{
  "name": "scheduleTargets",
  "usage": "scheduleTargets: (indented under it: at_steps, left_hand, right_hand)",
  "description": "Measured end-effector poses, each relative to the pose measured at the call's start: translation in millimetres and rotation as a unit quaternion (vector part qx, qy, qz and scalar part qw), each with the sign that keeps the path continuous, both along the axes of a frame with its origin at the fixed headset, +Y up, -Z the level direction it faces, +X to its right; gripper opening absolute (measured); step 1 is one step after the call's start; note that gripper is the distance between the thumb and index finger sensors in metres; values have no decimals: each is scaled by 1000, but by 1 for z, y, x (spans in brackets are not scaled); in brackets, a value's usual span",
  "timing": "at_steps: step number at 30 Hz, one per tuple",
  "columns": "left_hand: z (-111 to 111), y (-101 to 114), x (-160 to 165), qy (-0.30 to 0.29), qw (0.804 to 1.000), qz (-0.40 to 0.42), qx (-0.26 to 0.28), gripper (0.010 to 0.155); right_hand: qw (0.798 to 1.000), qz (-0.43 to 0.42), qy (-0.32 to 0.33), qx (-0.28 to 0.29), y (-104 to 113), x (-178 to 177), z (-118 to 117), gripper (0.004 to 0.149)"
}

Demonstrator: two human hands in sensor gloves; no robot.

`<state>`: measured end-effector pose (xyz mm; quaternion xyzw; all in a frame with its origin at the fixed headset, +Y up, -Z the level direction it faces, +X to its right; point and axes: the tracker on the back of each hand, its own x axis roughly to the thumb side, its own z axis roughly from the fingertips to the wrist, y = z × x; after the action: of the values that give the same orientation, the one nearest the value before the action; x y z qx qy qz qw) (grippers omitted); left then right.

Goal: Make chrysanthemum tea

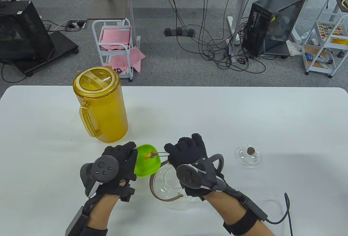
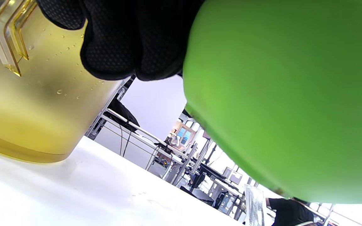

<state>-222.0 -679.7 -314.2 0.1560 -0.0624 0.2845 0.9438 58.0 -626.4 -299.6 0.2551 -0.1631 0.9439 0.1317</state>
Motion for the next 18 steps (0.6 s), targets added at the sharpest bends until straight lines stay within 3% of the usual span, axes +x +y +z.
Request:
scheduleTargets:
  at_steps: [9,18]
  left_hand:
    - [-3,1,-13,18,1000,17,0,44]
    - [-3,1,-16,23,1000,19,-5,44]
  right_hand:
    - [983,-137,11,-122,-25,64,-10,46]
    - [976,-70,30,-203,-44,78,-23,46]
